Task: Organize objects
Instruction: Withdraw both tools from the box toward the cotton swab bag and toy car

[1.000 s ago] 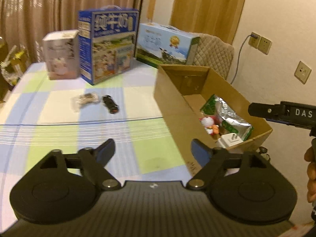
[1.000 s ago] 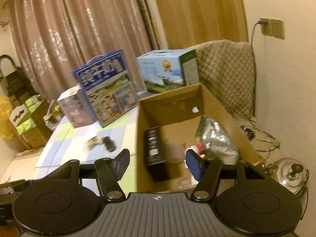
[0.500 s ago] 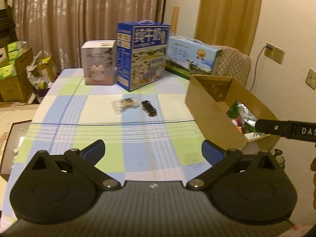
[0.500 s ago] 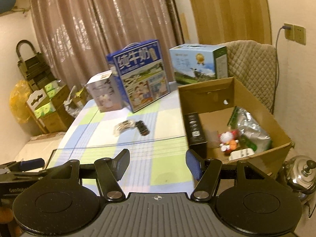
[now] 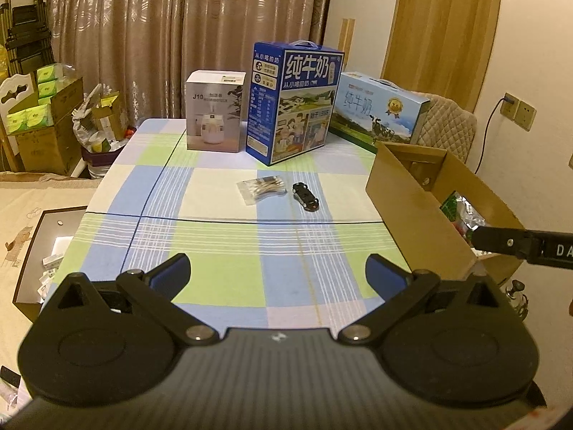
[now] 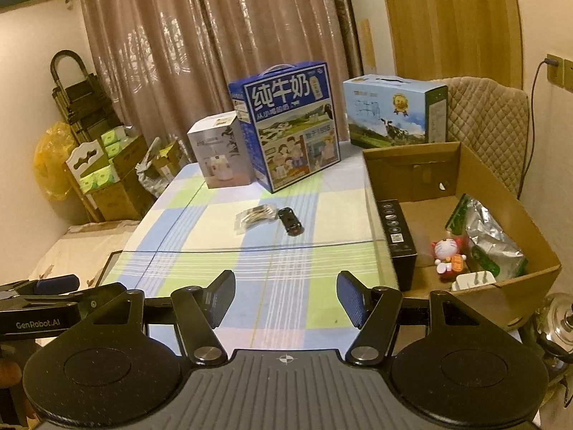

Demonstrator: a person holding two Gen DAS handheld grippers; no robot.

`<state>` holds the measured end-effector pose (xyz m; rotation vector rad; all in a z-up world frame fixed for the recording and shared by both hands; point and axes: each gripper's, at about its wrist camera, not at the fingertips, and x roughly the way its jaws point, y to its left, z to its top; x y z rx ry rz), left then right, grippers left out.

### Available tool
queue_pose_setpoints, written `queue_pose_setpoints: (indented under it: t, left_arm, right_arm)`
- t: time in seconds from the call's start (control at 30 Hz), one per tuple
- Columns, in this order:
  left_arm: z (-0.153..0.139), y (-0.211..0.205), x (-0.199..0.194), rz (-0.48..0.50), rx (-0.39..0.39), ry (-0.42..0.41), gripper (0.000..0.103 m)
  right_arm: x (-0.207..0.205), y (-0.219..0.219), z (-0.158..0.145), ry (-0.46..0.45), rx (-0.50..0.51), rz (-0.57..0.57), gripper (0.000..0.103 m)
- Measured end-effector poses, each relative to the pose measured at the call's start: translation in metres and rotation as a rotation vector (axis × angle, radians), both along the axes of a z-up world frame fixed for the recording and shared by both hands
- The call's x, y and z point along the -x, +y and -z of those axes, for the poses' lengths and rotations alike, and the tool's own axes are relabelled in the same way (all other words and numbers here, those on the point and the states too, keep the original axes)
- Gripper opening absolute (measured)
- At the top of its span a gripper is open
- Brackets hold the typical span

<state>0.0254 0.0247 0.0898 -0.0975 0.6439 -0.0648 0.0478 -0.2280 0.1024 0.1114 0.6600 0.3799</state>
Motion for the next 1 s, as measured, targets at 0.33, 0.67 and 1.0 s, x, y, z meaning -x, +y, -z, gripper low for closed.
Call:
queue_pose_setpoints:
  t: [0.33, 0.67, 1.0]
  left_arm:
    - [0.002, 0.003, -0.009, 0.01, -0.01, 0.006, 0.102]
    - [0.01, 0.011, -0.029, 0.023, -0.027, 0.02, 0.102]
    - [0.033, 0.028, -0.071, 0.034, -0.038, 0.057, 0.102]
  right_arm:
    - [-0.005, 0.012, 0.003, 0.002, 0.007, -0.024, 0.06]
    - [-0.021, 0.027, 0.008, 0.004, 0.014, -0.046, 0.06]
    - [-0.061, 0.053, 0.027, 0.014, 0.04, -0.071, 0.06]
